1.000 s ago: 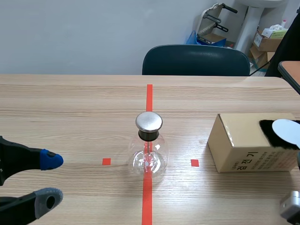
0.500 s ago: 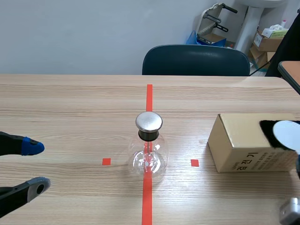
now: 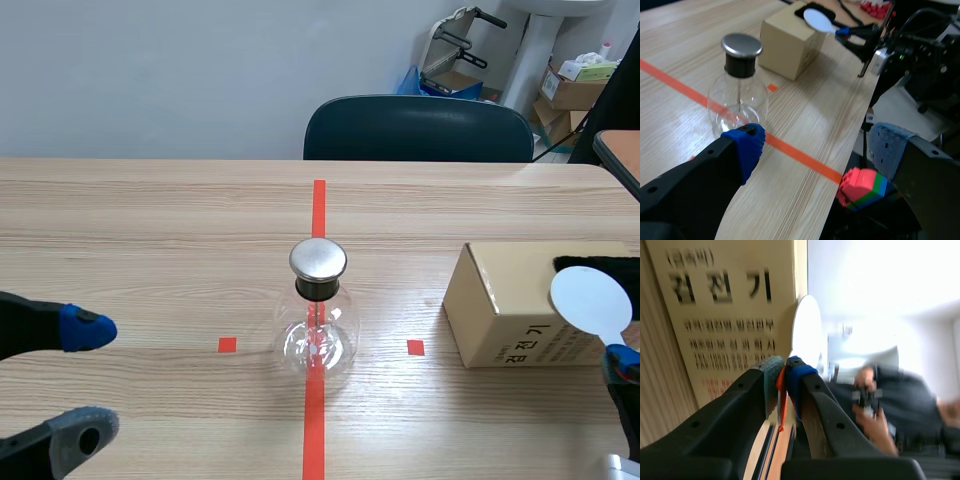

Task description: Do the electroscope experiment

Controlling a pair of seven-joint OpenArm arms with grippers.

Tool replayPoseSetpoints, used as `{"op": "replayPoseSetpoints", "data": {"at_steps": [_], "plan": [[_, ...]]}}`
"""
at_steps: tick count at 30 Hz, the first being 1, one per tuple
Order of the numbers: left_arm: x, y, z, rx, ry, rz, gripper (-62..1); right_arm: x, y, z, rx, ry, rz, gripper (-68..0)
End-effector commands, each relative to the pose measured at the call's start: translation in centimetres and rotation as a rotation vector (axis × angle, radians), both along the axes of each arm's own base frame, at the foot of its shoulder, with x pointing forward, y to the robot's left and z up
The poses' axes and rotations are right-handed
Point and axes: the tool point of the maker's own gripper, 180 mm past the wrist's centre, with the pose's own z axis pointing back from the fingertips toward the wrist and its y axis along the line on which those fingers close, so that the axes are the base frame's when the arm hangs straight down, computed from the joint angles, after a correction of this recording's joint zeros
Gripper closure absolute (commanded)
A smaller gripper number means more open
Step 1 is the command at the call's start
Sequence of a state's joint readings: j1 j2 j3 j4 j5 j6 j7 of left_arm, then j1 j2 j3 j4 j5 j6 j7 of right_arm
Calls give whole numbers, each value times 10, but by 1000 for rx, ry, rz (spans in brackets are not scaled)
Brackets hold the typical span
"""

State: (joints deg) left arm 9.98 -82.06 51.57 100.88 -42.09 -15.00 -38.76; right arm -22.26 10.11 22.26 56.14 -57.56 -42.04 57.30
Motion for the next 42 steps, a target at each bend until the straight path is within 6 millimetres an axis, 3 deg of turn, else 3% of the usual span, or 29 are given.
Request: {"op": "replayPoseSetpoints", "data": {"at_steps": [1, 3, 4, 8, 10, 14, 16, 20, 22, 23, 27, 28, 34, 36, 39, 41, 42], "plan": [[0, -7, 10, -38, -14, -7, -457, 7, -27, 11, -40, -55, -131, -10], [-1, -12, 15, -60, -18, -12, -457, 8, -47, 11, -46, -53, -242, -10], [-1, -13, 18, -70, -25, -11, -457, 7, -47, 10, -49, -50, -241, -10], [-5, -20, 25, -94, -38, -29, -457, 2, -7, 9, -47, -46, -12, -10], [-6, -21, 27, -93, -48, -35, -457, 1, -1, 9, -43, -47, 23, -10], [-6, -23, 26, -70, -85, -34, -457, 8, -42, 10, -49, -52, -219, -10], [-4, -22, 26, -60, -97, -24, -457, 8, -49, 10, -52, -52, -255, -10], [-3, -22, 25, -41, -124, -24, -457, 4, -8, 9, -45, -48, -21, -10], [-5, -24, 25, -31, -134, -35, -457, 1, 0, 10, -39, -50, 26, -10], [-5, -25, 25, -30, -138, -37, -457, 2, -4, 10, -34, -54, 2, -10], [-6, -27, 27, -33, -137, -41, -457, 8, -51, 11, -41, -56, -272, -10], [-6, -27, 27, -34, -137, -41, -457, 8, -53, 10, -49, -52, -284, -10], [-6, -28, 27, -35, -137, -42, -457, 1, 4, 9, -35, -50, 39, -10], [-6, -28, 27, -33, -139, -40, -457, 4, -5, 10, -24, -57, -28, -10], [-6, -28, 27, -33, -139, -39, -457, 7, -38, 9, -36, -51, -217, -10], [-6, -28, 27, -32, -139, -40, -457, 7, -39, 8, -48, -46, -215, -10], [-6, -28, 27, -32, -139, -40, -457, 7, -30, 8, -49, -44, -164, -10]]}}
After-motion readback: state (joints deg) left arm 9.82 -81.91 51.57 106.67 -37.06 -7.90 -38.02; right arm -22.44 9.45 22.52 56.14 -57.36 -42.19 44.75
